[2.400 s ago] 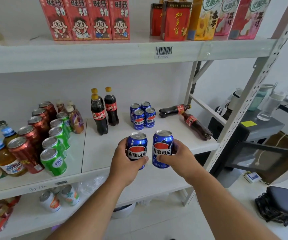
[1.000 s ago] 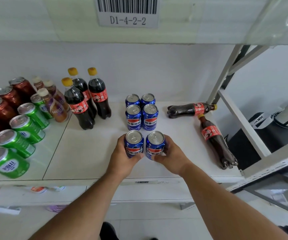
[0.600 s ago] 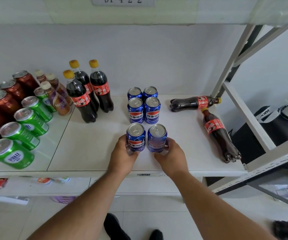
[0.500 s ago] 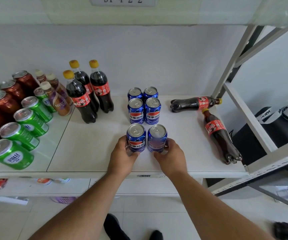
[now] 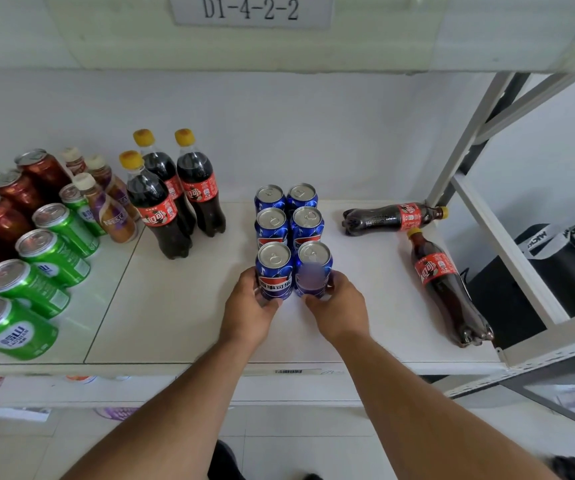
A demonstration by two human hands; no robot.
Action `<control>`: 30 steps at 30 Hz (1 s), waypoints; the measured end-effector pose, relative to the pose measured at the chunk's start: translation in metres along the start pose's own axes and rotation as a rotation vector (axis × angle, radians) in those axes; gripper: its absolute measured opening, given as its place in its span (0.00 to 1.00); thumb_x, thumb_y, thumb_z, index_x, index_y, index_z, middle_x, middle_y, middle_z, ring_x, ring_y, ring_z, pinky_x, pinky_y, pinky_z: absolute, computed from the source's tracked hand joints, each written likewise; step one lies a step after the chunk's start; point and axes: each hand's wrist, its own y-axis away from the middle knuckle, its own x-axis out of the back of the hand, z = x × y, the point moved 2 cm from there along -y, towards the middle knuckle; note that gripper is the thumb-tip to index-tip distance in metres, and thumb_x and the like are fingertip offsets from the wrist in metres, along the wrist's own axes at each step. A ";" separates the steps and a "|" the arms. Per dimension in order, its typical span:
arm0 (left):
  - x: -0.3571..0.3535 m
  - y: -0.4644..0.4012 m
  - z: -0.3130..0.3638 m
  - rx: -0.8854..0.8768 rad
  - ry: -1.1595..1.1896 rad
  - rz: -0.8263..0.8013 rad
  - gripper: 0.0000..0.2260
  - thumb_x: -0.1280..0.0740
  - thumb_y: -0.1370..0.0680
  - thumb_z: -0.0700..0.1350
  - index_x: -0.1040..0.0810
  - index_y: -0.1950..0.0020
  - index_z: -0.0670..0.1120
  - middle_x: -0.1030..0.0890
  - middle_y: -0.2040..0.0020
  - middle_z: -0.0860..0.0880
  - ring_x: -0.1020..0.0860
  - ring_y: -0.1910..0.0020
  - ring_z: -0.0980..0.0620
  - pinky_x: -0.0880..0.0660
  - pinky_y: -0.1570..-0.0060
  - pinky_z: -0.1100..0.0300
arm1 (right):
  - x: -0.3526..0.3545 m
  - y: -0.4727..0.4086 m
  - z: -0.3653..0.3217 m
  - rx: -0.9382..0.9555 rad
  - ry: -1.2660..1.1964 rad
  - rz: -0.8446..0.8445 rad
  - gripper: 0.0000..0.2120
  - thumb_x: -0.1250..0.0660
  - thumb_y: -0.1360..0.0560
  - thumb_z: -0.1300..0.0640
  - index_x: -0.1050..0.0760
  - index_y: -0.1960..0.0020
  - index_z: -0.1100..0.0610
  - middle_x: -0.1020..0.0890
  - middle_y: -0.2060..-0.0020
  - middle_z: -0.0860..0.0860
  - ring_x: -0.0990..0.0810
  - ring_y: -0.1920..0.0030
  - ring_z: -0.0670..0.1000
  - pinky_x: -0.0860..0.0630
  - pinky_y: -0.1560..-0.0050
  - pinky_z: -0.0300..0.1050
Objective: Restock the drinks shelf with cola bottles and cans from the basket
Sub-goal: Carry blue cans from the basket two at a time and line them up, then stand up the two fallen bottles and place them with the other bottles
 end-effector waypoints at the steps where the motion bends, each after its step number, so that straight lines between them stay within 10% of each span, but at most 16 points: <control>1: 0.000 -0.001 0.000 0.001 0.000 0.000 0.32 0.23 0.25 0.39 0.31 0.25 0.54 0.19 0.33 0.53 0.19 0.37 0.53 0.21 0.35 0.51 | -0.001 -0.002 -0.001 -0.003 0.002 0.002 0.21 0.25 0.24 0.49 0.24 0.34 0.51 0.15 0.41 0.49 0.21 0.51 0.49 0.21 0.48 0.44; 30: -0.002 -0.018 -0.005 0.019 -0.055 -0.036 0.36 0.23 0.25 0.41 0.36 0.22 0.57 0.26 0.25 0.55 0.25 0.28 0.51 0.25 0.29 0.47 | -0.009 -0.017 -0.004 -0.041 0.032 -0.002 0.23 0.25 0.23 0.50 0.27 0.32 0.52 0.16 0.39 0.51 0.20 0.49 0.50 0.26 0.51 0.40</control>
